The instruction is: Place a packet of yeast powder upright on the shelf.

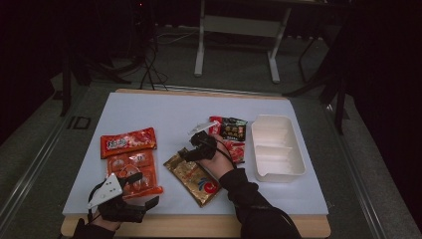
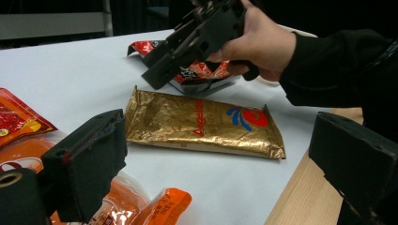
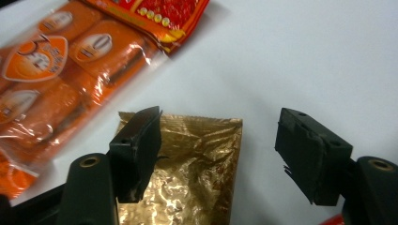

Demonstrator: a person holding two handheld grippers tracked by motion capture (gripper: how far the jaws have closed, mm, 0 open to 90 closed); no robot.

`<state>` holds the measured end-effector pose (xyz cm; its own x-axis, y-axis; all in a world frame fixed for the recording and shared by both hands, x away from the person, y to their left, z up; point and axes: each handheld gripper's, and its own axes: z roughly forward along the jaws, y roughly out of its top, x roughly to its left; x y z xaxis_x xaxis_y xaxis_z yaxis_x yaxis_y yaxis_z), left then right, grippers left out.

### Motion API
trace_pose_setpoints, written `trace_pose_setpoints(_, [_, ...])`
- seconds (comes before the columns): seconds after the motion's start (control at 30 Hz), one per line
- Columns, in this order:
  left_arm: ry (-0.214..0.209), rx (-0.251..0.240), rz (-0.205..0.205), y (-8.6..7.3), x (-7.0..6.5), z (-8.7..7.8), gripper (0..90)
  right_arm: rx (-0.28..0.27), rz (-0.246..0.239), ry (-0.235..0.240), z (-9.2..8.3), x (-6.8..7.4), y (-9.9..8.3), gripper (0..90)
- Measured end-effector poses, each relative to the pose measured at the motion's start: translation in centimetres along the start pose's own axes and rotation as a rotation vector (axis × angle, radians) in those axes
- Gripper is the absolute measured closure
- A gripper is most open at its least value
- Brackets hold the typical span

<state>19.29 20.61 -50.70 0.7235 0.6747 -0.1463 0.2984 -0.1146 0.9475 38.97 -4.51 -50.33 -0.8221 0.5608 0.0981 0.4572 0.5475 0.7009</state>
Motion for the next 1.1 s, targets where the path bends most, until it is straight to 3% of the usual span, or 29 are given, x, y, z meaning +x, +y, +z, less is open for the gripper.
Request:
trace_pose_setpoints(0.3, [-0.005, 0.007, -0.007, -0.1, 0.1, 0.1, 5.2, 0.053, 0.039, 0.029, 1.9, -0.7, -0.4, 31.2])
trace_pose_setpoints(0.4, [-0.006, 0.011, -0.006, -0.1, 0.1, 0.1, 5.2, 0.078, 0.033, 0.028, 2.4, -0.6, -0.5, 31.6])
trace_pose_setpoints(0.5, [-0.008, 0.015, -0.008, -0.1, 0.1, 0.1, 5.2, 0.087, 0.02, 0.023, 2.6, -0.6, -0.5, 33.4])
trace_pose_setpoints(0.53, [-0.009, 0.016, -0.008, -0.1, 0.1, 0.2, 5.2, 0.121, 0.021, 0.046, 2.9, -0.6, -0.5, 37.0])
trace_pose_setpoints(0.63, [-0.01, 0.022, -0.006, -0.1, 0.0, 0.2, 5.2, 0.147, 0.017, 0.052, 3.2, -0.5, -0.5, 42.0])
trace_pose_setpoints(0.9, [-0.012, 0.031, -0.006, -0.2, 0.1, 0.3, 5.2, 0.183, 0.011, 0.029, 3.3, -0.3, -0.3, 54.8])
trace_pose_setpoints(0.93, [-0.012, 0.032, -0.004, -0.2, 0.0, 0.3, 5.2, 0.185, -0.022, -0.008, 3.3, 0.3, -0.4, 60.1])
trace_pose_setpoints(1.1, [-0.012, 0.038, -0.004, -0.2, 0.0, 0.5, 5.2, 0.193, -0.02, -0.035, 3.3, 0.8, -0.4, 64.3])
